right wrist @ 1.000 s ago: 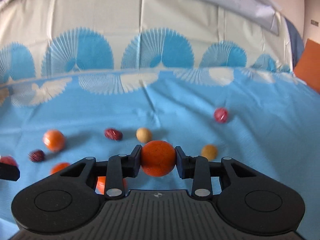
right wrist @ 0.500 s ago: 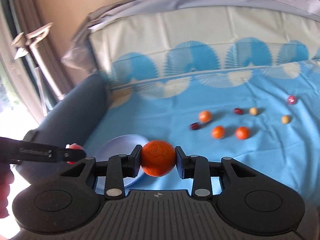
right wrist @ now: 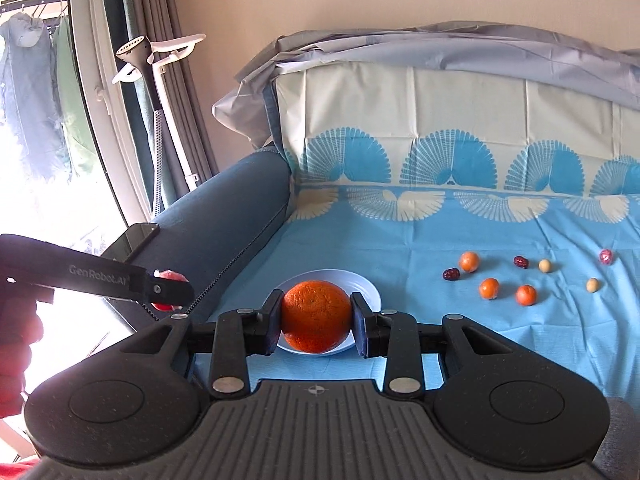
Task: Organize fruits
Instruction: 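Carry both fruits over the plate and open both tools to drop them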
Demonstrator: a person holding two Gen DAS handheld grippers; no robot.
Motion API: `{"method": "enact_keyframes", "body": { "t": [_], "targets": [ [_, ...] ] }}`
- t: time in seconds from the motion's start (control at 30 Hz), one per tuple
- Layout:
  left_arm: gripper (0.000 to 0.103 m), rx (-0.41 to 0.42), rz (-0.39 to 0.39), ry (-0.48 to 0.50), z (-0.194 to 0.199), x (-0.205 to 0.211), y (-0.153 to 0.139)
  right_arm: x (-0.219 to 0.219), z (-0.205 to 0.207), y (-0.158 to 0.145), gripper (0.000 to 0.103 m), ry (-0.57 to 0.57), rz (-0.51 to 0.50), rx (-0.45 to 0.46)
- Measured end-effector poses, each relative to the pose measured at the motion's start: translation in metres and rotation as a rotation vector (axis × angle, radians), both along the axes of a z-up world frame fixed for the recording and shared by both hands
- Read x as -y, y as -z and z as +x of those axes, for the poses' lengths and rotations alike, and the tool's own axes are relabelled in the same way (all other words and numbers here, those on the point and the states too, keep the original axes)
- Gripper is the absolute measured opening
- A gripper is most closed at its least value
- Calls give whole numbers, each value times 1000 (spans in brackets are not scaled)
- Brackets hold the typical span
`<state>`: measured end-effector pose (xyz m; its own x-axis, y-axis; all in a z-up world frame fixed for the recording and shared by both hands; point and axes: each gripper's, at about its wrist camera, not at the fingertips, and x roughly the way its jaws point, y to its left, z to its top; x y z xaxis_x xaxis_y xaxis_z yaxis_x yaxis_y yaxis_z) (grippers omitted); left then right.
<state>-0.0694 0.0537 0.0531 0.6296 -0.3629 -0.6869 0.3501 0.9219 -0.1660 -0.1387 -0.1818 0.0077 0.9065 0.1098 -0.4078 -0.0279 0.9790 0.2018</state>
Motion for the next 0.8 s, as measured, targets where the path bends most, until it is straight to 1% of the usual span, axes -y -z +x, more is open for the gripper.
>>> {"method": "enact_keyframes", "body": {
  "t": [0.23,0.47,0.63,0.8],
  "targets": [
    [31,-5,-5,-30,6,-8,0,-7,9,0,37,2,-14,-4],
    [31,-38,10,-32,34,-3,12,-8,32,11,37,1,-36,-56],
    [31,-65,34,-26,66,8,30,-10,66,26,37,-5,-35,-108],
    [31,-92,60,-35,104,20,52,-17,105,42,37,-43,-63,-149]
  ]
}}
